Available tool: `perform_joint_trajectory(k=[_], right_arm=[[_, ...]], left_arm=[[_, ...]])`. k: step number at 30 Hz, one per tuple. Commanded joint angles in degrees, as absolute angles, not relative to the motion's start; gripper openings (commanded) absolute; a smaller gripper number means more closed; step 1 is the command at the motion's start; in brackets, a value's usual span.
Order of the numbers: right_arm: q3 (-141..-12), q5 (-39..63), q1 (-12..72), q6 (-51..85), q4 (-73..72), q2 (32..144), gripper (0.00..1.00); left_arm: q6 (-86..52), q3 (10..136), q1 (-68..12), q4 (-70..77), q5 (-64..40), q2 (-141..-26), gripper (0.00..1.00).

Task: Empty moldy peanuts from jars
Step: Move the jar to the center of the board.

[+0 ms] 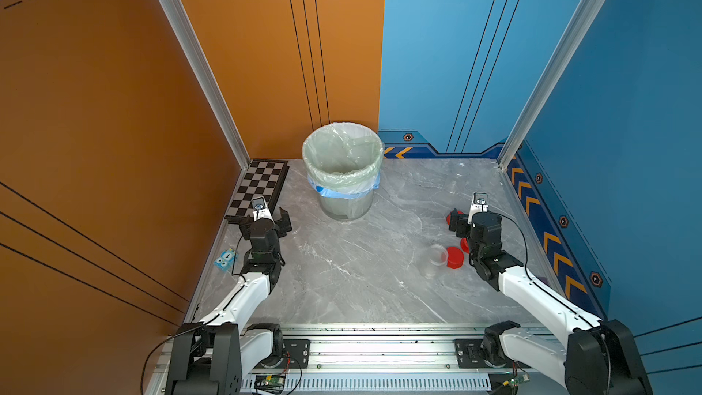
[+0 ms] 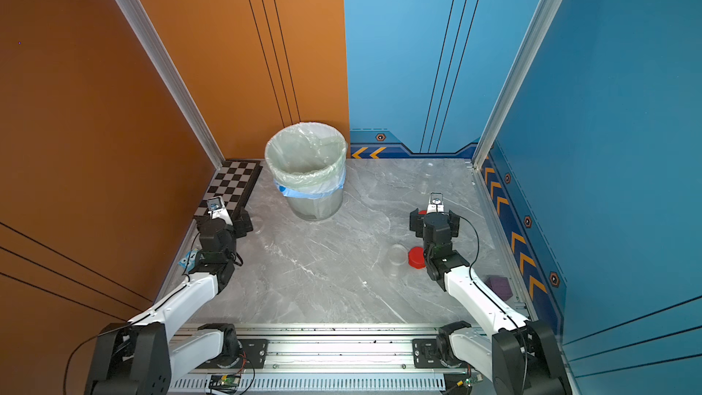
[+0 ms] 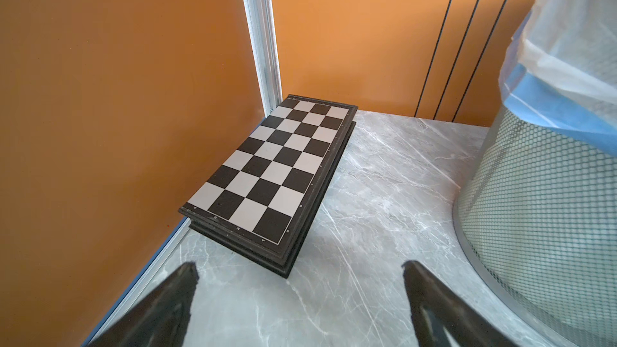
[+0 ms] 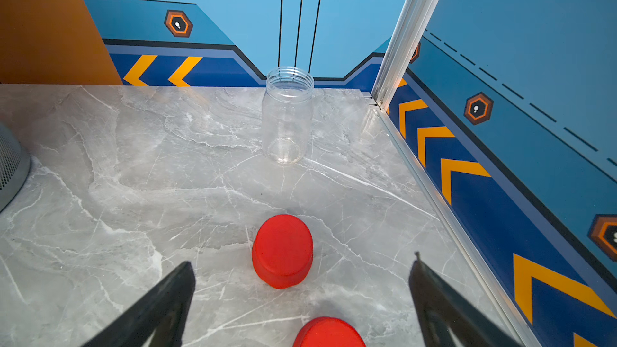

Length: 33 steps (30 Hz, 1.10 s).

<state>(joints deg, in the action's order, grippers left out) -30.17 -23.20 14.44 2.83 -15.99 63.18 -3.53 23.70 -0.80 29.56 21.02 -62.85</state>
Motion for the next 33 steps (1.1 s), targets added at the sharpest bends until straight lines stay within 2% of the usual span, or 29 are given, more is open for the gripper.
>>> perform_joint_trajectory(k=[1,7,17,26,33], right_arm=[[-32.2,-21.7,14.1,3.1,-14.6,63.6,1.00],[-33.5,-20.9,14.1,3.0,-13.8,64.0,1.00],[-34.7,-17.8,14.5,3.9,-12.3,62.1,1.00],[-34.5,-17.1,14.9,4.0,-12.4,61.2,1.00],[-34.6,-17.1,15.2,3.9,-12.3,61.3,1.00]], left_arm=[[-4.4,26.3,-2.3,24.3,22.1,-60.6,0.98],[-2.3,29.1,-8.3,14.7,26.1,-58.5,0.98],[-12.3,32.1,-12.1,-7.1,28.0,-46.5,0.98],[-13.0,28.5,-19.0,-9.4,33.2,-46.2,0.98],[-14.8,27.2,-19.5,-12.2,34.8,-48.2,0.98]])
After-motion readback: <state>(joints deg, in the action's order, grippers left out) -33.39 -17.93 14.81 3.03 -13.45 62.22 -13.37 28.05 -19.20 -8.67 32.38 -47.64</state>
